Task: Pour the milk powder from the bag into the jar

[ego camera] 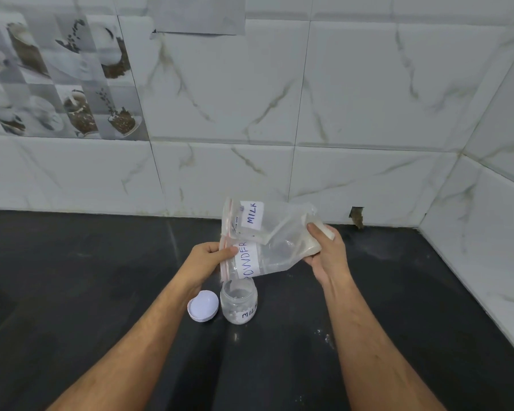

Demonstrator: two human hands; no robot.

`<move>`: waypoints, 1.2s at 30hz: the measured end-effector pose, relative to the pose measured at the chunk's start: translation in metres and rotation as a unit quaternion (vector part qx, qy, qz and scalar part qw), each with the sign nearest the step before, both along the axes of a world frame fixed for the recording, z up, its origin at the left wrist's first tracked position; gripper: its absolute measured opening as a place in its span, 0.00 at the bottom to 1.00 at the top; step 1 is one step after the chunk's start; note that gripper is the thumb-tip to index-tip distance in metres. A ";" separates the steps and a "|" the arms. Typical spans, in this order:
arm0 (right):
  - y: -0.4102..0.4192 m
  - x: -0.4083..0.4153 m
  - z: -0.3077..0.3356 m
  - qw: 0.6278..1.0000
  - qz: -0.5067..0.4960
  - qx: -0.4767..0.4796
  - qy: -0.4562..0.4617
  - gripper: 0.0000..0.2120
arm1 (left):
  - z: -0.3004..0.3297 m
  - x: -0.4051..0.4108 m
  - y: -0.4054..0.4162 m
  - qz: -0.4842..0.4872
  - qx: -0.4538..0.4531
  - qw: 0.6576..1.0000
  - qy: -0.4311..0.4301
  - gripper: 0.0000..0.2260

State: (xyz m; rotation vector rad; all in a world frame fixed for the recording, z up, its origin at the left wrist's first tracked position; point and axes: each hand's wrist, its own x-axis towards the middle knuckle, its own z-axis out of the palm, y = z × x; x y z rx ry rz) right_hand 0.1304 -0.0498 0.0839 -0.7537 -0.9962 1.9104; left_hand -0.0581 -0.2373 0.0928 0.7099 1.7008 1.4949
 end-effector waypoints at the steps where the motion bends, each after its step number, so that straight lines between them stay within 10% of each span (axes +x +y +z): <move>1: 0.001 0.000 0.003 1.000 -0.012 0.000 -0.007 0.28 | -0.005 -0.004 -0.001 -0.005 -0.012 1.000 -0.011 0.09; 19: 0.005 0.000 0.018 0.999 0.016 0.040 0.004 0.12 | -0.040 -0.029 -0.007 -0.099 0.013 0.958 -0.269 0.26; 25: 0.008 0.000 0.013 0.998 0.015 0.059 -0.020 0.18 | -0.041 -0.031 0.000 -0.085 0.029 0.984 -0.154 0.29; 30: 0.005 -0.003 0.018 0.998 0.000 0.060 -0.035 0.19 | -0.036 -0.026 0.001 -0.043 0.006 0.997 -0.060 0.04; 36: 0.006 -0.010 0.017 0.996 -0.015 0.061 -0.063 0.12 | -0.047 -0.031 -0.006 -0.073 -0.016 0.997 -0.030 0.10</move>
